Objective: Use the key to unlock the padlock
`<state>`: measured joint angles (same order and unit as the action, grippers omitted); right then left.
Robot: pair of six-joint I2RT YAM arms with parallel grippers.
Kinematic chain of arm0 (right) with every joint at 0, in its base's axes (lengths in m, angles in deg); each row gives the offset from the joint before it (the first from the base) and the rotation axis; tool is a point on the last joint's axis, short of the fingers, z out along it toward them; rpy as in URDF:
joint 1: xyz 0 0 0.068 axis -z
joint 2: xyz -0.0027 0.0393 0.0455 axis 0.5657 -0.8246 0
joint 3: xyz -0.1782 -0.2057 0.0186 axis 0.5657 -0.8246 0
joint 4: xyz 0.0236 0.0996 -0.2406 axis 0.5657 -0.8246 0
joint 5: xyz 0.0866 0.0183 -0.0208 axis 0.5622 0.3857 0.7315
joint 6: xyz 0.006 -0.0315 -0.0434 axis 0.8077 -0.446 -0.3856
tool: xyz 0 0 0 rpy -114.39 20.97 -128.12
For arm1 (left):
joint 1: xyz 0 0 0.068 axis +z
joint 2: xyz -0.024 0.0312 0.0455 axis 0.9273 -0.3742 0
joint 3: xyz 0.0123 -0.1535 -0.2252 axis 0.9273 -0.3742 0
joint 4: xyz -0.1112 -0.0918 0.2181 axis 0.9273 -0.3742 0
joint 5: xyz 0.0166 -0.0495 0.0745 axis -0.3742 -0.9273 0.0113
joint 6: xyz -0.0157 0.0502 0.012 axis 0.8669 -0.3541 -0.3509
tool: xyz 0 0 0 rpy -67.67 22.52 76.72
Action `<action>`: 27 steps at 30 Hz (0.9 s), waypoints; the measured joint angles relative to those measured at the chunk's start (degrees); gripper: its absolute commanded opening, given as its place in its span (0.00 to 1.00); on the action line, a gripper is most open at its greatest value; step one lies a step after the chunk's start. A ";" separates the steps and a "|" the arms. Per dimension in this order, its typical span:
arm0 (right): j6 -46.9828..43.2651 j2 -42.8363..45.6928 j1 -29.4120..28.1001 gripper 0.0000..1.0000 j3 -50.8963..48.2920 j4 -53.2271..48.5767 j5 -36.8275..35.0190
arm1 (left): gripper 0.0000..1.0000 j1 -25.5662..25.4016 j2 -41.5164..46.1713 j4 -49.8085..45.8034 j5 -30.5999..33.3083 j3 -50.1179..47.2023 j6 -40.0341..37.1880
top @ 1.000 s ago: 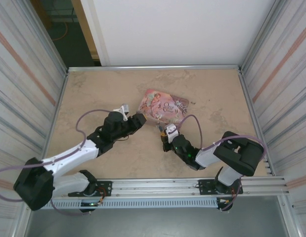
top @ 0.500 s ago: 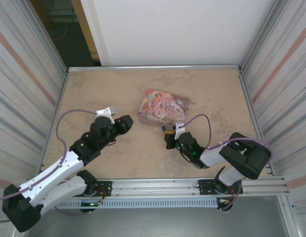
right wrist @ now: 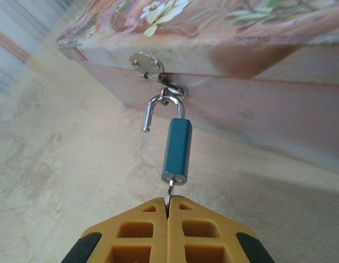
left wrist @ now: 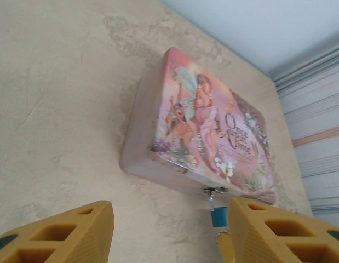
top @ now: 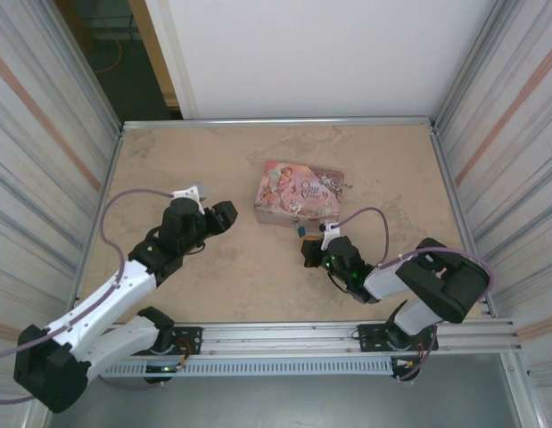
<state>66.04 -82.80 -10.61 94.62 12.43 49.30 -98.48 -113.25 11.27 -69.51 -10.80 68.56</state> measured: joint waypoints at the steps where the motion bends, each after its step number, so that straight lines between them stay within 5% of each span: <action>1: 0.33 -0.15 0.33 0.00 -0.02 0.00 0.37 | 0.57 0.92 -1.18 0.04 -1.46 0.37 -0.35; 6: 1.09 -1.09 1.79 0.01 -0.07 0.02 2.05 | 0.57 3.61 -5.40 0.46 -6.86 1.18 -1.44; 27: 2.43 1.90 3.50 0.43 -0.92 -6.62 1.64 | 0.59 10.01 -30.99 5.11 -23.67 15.08 -8.09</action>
<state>68.46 -80.90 -7.11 93.70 5.80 50.94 -88.47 -144.24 16.39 -93.18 4.28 60.47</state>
